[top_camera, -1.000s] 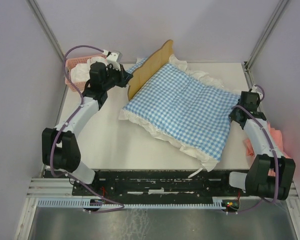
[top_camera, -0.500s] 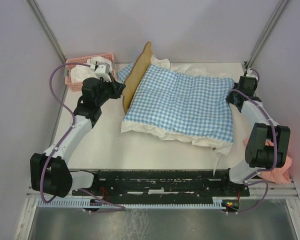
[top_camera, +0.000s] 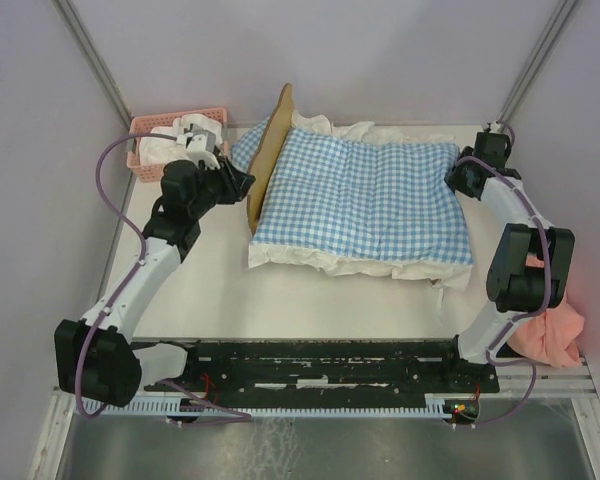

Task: Set up the pet bed
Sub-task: Adjust the mattress on the bed frame.

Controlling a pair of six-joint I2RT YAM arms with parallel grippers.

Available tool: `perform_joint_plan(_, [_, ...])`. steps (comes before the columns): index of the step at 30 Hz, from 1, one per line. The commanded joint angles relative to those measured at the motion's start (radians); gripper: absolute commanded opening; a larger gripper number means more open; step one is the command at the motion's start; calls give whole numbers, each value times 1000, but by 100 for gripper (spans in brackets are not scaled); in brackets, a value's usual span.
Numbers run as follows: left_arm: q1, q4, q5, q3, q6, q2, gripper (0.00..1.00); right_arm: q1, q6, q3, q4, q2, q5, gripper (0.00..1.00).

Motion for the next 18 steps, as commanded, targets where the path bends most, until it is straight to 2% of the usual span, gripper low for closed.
perform_joint_plan(1, [-11,-43,30,-12,-52,-61,43,19,30,164,-293,-45,29,49])
perform_joint_plan(4, [-10,-69,36,-18,-45,-70,52,20,20,219,-422,-69,88,59])
perform_joint_plan(6, [-11,-71,61,-27,-36,-74,55,20,12,235,-469,-94,143,64])
perform_joint_plan(8, [-11,-49,77,-41,-27,-72,57,19,6,252,-500,-121,176,74])
perform_joint_plan(13, [-10,-9,143,-22,-34,-28,57,19,0,284,-566,-189,158,93])
perform_joint_plan(18, [-14,60,246,-12,-103,9,52,35,-17,269,-585,-295,98,100])
